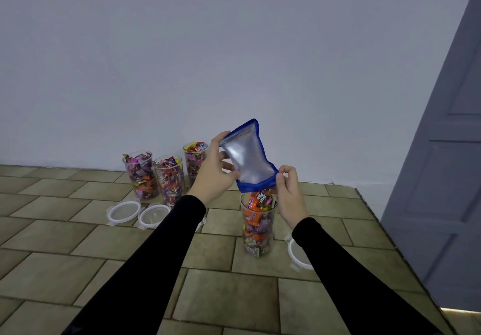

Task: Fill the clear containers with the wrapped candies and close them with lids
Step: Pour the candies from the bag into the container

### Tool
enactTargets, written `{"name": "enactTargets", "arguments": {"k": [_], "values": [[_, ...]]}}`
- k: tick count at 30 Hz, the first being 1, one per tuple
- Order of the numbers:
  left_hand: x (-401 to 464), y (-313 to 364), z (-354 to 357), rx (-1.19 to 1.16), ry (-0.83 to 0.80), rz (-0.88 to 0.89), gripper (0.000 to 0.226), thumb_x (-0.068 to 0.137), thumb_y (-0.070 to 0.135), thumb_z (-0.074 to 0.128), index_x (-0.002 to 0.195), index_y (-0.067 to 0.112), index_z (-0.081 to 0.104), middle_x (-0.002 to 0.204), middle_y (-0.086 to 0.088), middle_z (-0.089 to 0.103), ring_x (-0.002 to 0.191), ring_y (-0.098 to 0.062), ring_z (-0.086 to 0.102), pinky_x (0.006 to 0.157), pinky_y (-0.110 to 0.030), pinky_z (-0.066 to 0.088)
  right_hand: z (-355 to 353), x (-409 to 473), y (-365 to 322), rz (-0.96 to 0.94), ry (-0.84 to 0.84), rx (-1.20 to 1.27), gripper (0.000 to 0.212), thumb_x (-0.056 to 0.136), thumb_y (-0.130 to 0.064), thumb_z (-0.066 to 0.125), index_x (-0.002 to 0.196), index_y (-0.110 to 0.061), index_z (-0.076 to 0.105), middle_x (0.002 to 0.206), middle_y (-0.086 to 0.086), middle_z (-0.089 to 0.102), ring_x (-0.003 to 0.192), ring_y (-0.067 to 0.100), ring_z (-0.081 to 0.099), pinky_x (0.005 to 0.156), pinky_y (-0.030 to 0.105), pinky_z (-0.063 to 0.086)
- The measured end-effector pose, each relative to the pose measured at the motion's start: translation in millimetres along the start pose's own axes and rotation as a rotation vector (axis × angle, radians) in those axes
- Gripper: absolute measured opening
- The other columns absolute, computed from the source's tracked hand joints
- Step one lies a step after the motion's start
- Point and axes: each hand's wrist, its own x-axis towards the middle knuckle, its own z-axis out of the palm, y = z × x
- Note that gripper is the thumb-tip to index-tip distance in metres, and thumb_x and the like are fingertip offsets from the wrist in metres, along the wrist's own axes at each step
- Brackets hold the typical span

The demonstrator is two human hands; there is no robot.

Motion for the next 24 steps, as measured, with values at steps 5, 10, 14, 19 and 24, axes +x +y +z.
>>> {"name": "enactTargets", "arguments": {"k": [5,10,14,19,24], "values": [[-1,-5,2,-0.023,0.055,0.005,0.082,0.077,-0.003,0.069,0.136,0.035,0.027,0.129,-0.005,0.051,0.098,-0.025,0.063,0.072,-0.027,0.055,0,-3,-13,-0.025,-0.060,0.103,0.005,0.100,-0.024,0.046,0.103,-0.027,0.043,0.098,0.013,0.061,0.090,0.022,0.060,0.086,0.041,0.051],[-3,-4,4,-0.059,0.077,-0.071,0.075,0.072,0.045,0.076,0.132,0.027,0.036,0.131,0.002,0.050,0.095,-0.018,0.064,0.078,-0.034,0.056,-1,-7,-12,0.042,-0.032,0.141,0.021,0.093,-0.019,0.060,0.104,-0.029,0.045,0.100,0.013,0.066,0.089,0.024,0.066,0.080,0.041,0.054],[8,1,0,-0.036,0.173,-0.075,0.048,0.078,0.028,0.080,0.114,0.023,0.048,0.111,-0.007,0.062,0.082,-0.017,0.062,0.072,-0.031,0.052,-3,-6,-12,0.091,-0.078,0.160,0.041,0.083,-0.008,0.071,0.106,-0.030,0.045,0.100,0.010,0.068,0.087,0.023,0.070,0.075,0.033,0.058],[10,0,3,0.042,0.207,-0.086,0.033,0.074,0.021,0.083,0.084,0.022,0.052,0.082,0.001,0.058,0.073,-0.015,0.054,0.068,-0.028,0.045,-2,-6,-11,0.100,0.043,0.066,0.029,0.085,-0.002,0.067,0.110,-0.011,0.054,0.095,0.008,0.069,0.082,0.020,0.068,0.064,0.018,0.054],[2,-3,-3,0.138,0.266,-0.032,0.022,0.082,0.022,0.075,0.080,0.008,0.057,0.071,0.000,0.051,0.066,-0.013,0.044,0.062,-0.023,0.037,1,-3,-24,0.054,0.097,-0.055,0.027,0.087,-0.002,0.064,0.109,-0.014,0.054,0.092,0.002,0.067,0.077,0.010,0.065,0.065,0.015,0.049]]}}
